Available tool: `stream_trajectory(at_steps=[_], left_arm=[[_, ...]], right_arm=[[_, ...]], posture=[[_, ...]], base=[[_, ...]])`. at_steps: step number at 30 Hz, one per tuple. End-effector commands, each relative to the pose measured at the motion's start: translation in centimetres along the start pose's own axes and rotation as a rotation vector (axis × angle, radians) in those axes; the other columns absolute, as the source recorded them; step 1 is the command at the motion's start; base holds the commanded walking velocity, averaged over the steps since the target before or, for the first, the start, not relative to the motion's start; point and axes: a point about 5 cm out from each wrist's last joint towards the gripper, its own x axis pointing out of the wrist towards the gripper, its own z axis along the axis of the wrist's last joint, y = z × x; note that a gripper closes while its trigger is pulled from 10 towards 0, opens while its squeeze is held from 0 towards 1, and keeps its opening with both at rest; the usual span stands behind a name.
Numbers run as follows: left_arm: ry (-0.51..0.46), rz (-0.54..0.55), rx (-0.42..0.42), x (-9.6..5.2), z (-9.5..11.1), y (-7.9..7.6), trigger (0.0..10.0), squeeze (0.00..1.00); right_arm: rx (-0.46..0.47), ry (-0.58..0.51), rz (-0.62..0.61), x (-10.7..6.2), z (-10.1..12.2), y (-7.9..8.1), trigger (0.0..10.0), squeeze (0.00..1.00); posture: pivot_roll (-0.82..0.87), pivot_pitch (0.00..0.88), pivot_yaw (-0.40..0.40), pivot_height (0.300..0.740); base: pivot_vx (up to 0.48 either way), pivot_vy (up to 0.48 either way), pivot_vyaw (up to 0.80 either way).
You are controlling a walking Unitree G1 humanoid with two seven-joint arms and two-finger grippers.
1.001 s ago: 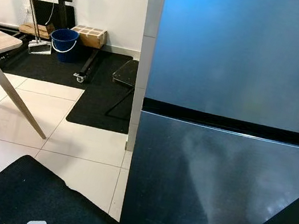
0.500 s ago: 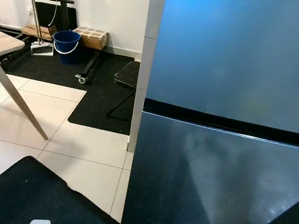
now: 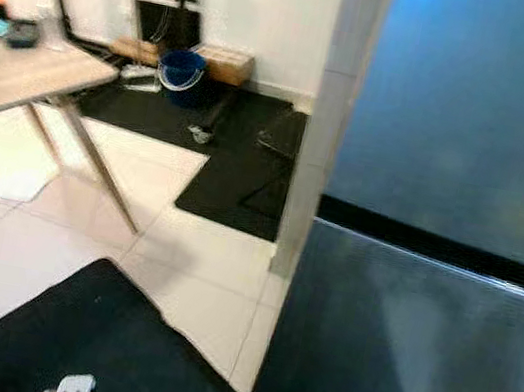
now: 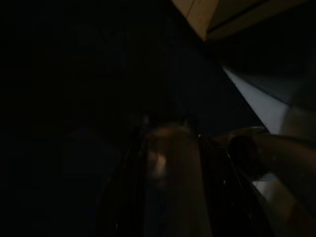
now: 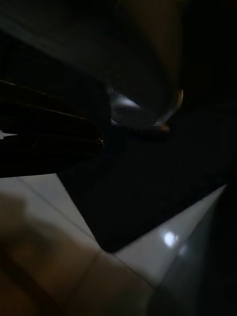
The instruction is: Restocking fridge
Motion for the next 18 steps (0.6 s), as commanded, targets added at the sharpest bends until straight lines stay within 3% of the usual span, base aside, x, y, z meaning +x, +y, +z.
stream_trajectory(at_steps=[1, 18], left_arm=[[0.017, 0.016, 0.003, -0.16, -0.40, 0.26, 10.0, 0.00], [-0.017, 0.058, 0.060, -0.22, -0.06, 0.51, 10.0, 0.00]], right_arm=[[0.009, 0.010, 0.025, 0.13, -0.30, 0.75, 10.0, 0.00], [0.013, 0.030, 0.041, 0.03, -1.13, 1.05, 10.0, 0.00]], posture=[[-0.04, 0.000, 0.015, 0.740], [-0.04, 0.000, 0.018, 0.740]], base=[[0.000, 0.000, 0.75], [0.000, 0.000, 0.75]])
